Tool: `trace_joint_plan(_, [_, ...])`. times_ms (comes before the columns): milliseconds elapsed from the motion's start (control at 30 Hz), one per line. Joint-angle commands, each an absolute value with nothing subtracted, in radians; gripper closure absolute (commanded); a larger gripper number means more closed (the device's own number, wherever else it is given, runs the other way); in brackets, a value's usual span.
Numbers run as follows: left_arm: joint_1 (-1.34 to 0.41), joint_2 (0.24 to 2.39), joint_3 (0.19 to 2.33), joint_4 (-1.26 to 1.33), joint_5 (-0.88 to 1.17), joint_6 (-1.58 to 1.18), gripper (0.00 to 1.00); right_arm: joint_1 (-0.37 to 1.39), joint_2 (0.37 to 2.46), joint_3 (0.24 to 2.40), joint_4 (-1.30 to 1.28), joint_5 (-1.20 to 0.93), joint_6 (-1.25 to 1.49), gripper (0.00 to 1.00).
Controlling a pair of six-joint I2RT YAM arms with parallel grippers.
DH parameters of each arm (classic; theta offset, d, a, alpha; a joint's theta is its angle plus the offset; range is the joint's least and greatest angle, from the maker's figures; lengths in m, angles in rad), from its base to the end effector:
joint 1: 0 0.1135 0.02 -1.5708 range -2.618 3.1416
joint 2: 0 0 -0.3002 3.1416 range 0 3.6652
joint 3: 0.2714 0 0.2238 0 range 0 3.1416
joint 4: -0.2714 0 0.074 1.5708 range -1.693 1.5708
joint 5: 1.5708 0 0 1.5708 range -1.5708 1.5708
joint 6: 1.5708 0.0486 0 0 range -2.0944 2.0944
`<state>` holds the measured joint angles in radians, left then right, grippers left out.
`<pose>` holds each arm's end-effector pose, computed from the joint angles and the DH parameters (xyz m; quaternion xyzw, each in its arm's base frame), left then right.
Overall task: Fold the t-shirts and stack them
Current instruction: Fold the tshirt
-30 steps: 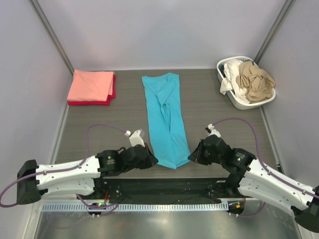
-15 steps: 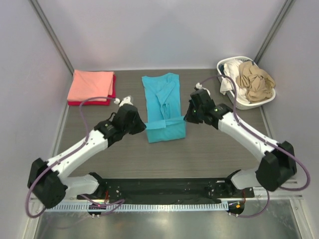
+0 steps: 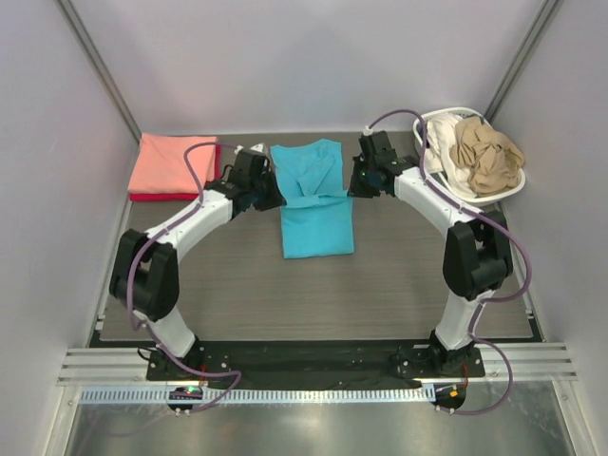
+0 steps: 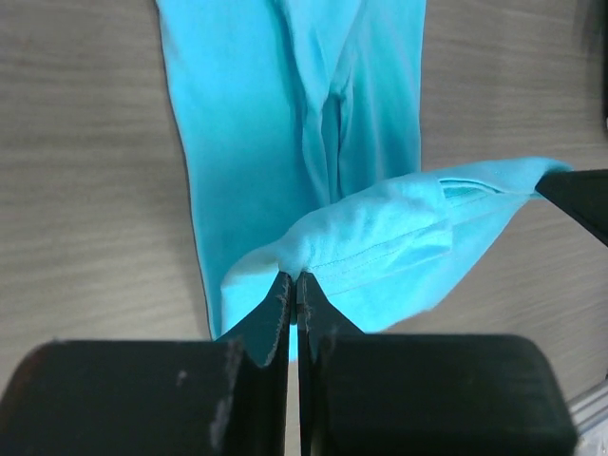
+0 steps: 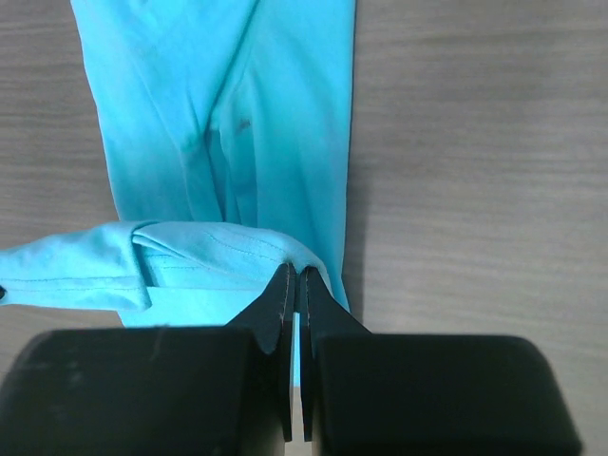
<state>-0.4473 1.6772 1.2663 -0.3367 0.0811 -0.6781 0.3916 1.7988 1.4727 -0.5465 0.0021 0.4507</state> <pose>0.3259 -0.1607 0.2976 -0.0893 0.9115 -0.2447 0.3183 0.3606 0.1488 0.2998 0.0281 0.9393 0.1389 0.3126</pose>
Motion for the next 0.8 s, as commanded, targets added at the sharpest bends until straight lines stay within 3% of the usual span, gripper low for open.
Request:
trace_joint_plan(0, [-0.42,1.727,1.341,-0.324,0.14,-0.621,1.0,0.367,1.853,1.575,-0.518,-0.052,0.4,0.99])
trace_joint_plan(400, [-0.374,1.88,1.466,-0.368,0.153,-0.611,1.0,0.336,2.042,1.713,-0.511,-0.127,0.41,0.99])
trace_joint_plan(500, [-0.361,1.942,1.514,-0.399,0.152,-0.61,0.93,0.33,2.088,1.768,-0.512,-0.13,0.41,0.97])
trace_joint_plan(567, [-0.339,1.986,1.561,-0.414,0.169,-0.614,0.84,0.316,2.153,1.819,-0.521,-0.135,0.411,0.83])
trace_joint_plan(600, [-0.33,2.052,1.648,-0.46,0.188,-0.617,0.82,0.308,2.178,1.894,-0.535,-0.143,0.413,0.65])
trace_joint_plan(633, [-0.31,2.087,1.719,-0.495,0.193,-0.614,0.74,0.301,2.245,1.943,-0.548,-0.143,0.411,0.55])
trace_joint_plan(700, [-0.296,2.175,1.968,-0.633,0.202,-0.586,0.58,0.275,2.331,2.177,-0.682,-0.111,0.416,0.39])
trace_joint_plan(767, [-0.281,2.308,2.16,-0.766,0.205,-0.562,0.43,0.258,2.417,2.329,-0.756,-0.124,0.411,0.32])
